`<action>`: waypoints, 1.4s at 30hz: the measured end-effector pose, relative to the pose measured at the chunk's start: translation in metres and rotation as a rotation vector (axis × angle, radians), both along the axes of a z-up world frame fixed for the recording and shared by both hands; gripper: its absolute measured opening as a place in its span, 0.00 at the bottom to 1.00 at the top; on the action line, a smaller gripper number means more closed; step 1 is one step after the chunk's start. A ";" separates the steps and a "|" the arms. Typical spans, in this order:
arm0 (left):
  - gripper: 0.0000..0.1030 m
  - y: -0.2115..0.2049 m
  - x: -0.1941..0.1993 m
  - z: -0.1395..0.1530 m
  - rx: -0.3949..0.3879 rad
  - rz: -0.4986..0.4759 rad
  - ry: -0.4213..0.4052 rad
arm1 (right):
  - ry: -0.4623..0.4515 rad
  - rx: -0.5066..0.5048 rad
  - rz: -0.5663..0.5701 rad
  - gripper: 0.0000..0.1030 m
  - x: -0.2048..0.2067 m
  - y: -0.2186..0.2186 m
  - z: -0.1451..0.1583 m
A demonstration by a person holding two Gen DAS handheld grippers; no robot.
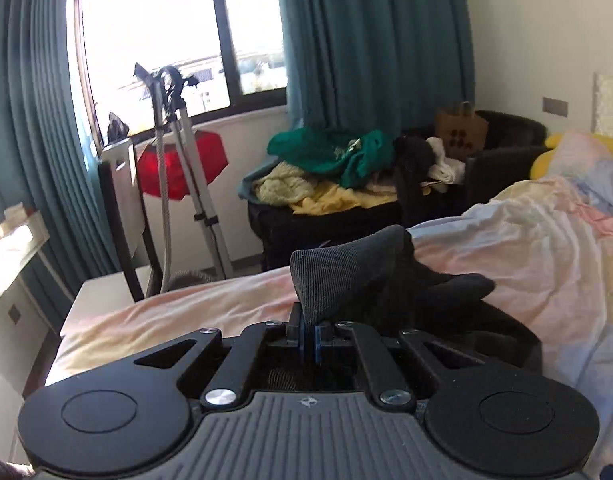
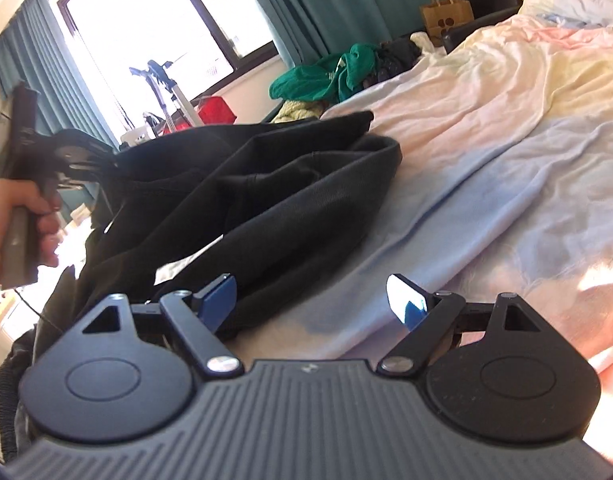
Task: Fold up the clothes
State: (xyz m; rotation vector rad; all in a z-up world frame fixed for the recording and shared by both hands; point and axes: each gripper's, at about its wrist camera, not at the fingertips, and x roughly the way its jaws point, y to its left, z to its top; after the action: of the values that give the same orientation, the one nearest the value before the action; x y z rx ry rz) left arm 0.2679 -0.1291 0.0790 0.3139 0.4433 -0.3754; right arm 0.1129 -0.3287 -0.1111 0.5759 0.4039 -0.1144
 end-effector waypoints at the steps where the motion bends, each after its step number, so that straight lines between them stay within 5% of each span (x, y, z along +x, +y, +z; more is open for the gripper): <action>1: 0.04 -0.009 -0.027 0.011 0.016 -0.049 -0.028 | -0.017 0.007 -0.013 0.82 -0.003 -0.003 0.004; 4: 0.04 -0.020 -0.100 0.023 0.023 -0.133 -0.052 | -0.100 0.021 -0.042 0.80 -0.016 -0.016 0.023; 9: 0.05 -0.011 -0.217 -0.047 -0.031 -0.151 -0.056 | -0.237 0.064 -0.153 0.80 -0.061 -0.055 0.054; 16: 0.05 0.047 -0.299 -0.141 -0.229 0.008 0.089 | -0.208 0.412 -0.268 0.80 -0.102 -0.138 0.050; 25: 0.05 0.111 -0.285 -0.130 -0.536 0.179 0.126 | 0.015 0.867 -0.250 0.73 -0.081 -0.180 -0.025; 31: 0.05 0.157 -0.264 -0.130 -0.724 0.277 0.187 | 0.132 0.819 -0.156 0.73 -0.024 -0.157 -0.040; 39: 0.05 0.202 -0.247 -0.136 -0.863 0.337 0.175 | 0.244 0.735 0.020 0.73 0.029 -0.075 -0.049; 42: 0.05 0.214 -0.243 -0.135 -0.916 0.348 0.184 | 0.221 0.743 0.034 0.72 0.033 -0.061 -0.052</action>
State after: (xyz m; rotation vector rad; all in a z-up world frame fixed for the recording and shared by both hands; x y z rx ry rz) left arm 0.0244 0.0846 -0.0561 -0.6863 0.4526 -0.2336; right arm 0.1458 -0.3894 -0.1630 1.2945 0.6762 0.0107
